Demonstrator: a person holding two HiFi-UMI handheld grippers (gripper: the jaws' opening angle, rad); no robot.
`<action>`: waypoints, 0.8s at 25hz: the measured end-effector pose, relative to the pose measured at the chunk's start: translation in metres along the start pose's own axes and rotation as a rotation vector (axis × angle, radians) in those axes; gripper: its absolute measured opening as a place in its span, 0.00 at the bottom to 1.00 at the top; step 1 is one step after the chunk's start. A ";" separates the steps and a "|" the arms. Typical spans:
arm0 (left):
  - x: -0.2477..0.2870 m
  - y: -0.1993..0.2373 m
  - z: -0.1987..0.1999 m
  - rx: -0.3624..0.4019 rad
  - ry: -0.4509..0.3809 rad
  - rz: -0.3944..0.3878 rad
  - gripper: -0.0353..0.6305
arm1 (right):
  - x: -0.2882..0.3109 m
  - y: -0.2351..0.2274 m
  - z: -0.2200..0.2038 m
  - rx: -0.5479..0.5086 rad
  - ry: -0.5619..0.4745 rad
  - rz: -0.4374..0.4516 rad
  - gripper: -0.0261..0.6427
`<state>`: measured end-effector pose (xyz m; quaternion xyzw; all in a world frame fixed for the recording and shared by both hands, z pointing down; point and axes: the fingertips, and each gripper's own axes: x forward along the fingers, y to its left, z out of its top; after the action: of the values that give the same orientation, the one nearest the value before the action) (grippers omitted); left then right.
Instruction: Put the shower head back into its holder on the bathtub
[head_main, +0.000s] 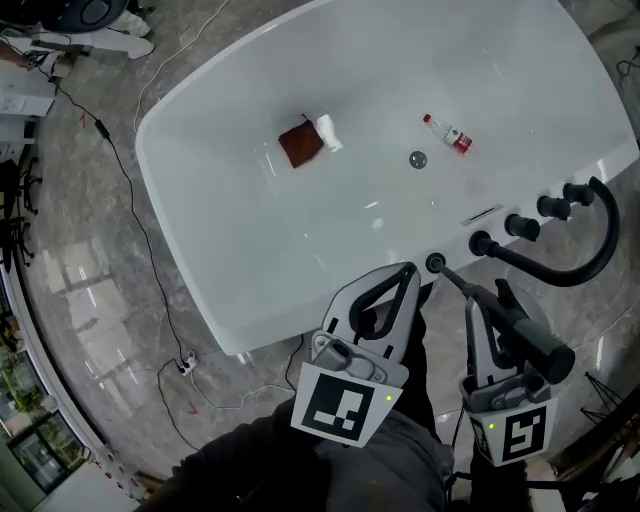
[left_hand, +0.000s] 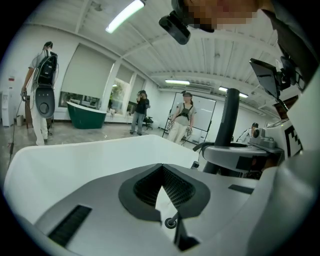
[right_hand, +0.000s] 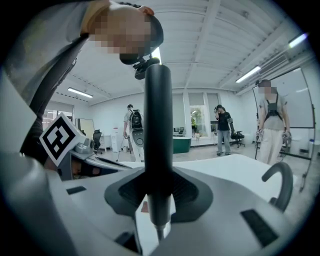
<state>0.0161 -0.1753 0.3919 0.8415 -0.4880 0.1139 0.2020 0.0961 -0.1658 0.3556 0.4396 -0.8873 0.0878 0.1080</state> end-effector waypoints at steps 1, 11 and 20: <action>0.000 0.000 -0.001 0.001 0.004 -0.005 0.06 | 0.000 0.000 -0.002 0.003 0.001 -0.005 0.23; 0.001 -0.006 -0.015 0.020 0.049 -0.035 0.06 | 0.004 -0.003 -0.020 -0.008 0.024 -0.028 0.23; -0.009 -0.006 -0.041 0.055 0.104 -0.058 0.06 | 0.004 -0.001 -0.046 -0.016 0.040 -0.041 0.23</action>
<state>0.0172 -0.1469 0.4233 0.8533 -0.4491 0.1649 0.2072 0.0998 -0.1574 0.4012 0.4551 -0.8764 0.0873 0.1309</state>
